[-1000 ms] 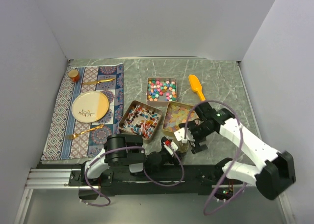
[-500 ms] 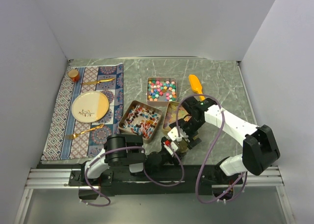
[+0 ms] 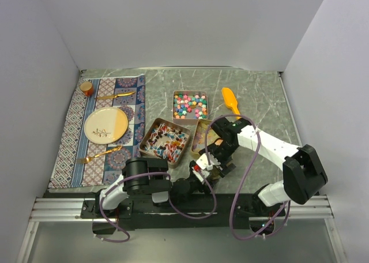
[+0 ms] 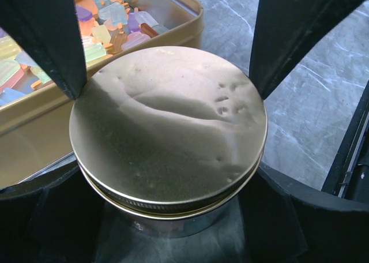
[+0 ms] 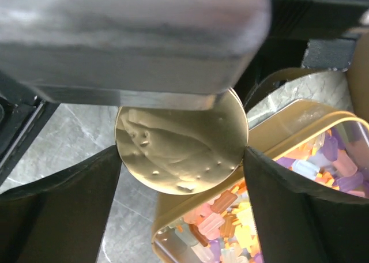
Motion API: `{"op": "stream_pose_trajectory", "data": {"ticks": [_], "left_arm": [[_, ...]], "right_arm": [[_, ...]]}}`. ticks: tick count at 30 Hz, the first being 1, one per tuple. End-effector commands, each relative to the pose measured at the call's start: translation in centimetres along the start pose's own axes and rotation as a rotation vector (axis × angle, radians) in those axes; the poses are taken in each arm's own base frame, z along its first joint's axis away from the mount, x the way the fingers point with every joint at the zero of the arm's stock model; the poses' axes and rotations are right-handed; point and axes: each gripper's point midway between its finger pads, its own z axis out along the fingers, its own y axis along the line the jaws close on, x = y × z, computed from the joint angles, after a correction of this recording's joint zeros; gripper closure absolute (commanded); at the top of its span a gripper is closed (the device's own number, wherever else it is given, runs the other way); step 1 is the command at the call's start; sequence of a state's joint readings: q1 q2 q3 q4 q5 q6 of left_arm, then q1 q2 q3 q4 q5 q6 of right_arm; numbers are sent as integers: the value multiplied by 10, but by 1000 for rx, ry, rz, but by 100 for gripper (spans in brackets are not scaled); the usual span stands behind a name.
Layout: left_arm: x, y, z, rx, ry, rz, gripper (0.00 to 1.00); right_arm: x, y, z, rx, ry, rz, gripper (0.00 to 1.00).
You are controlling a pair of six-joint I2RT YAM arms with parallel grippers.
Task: Pack the candies
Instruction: Screw the bottle lid onto the packing bottle.
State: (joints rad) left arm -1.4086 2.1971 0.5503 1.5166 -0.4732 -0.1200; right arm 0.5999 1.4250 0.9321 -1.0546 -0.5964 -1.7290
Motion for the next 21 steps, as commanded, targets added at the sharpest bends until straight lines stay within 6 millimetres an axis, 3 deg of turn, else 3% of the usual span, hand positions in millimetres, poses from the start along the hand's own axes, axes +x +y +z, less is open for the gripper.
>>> {"op": "stream_pose_trajectory", "data": {"ticks": [1,7,15,21], "left_arm": [[55,19,-24,-31,115,25,99],[55,22,-24,-44,118,27,99],[57,21,-23,-50,125,24,99],[57,22,-24,-46,131,26,99]], "right_arm": [[-3,-15,3,62,-15,46,30],[-7,1,9,126,-55,242,43],[0,19,23,241,-30,481,46],[9,1,22,314,-4,635,47]]}}
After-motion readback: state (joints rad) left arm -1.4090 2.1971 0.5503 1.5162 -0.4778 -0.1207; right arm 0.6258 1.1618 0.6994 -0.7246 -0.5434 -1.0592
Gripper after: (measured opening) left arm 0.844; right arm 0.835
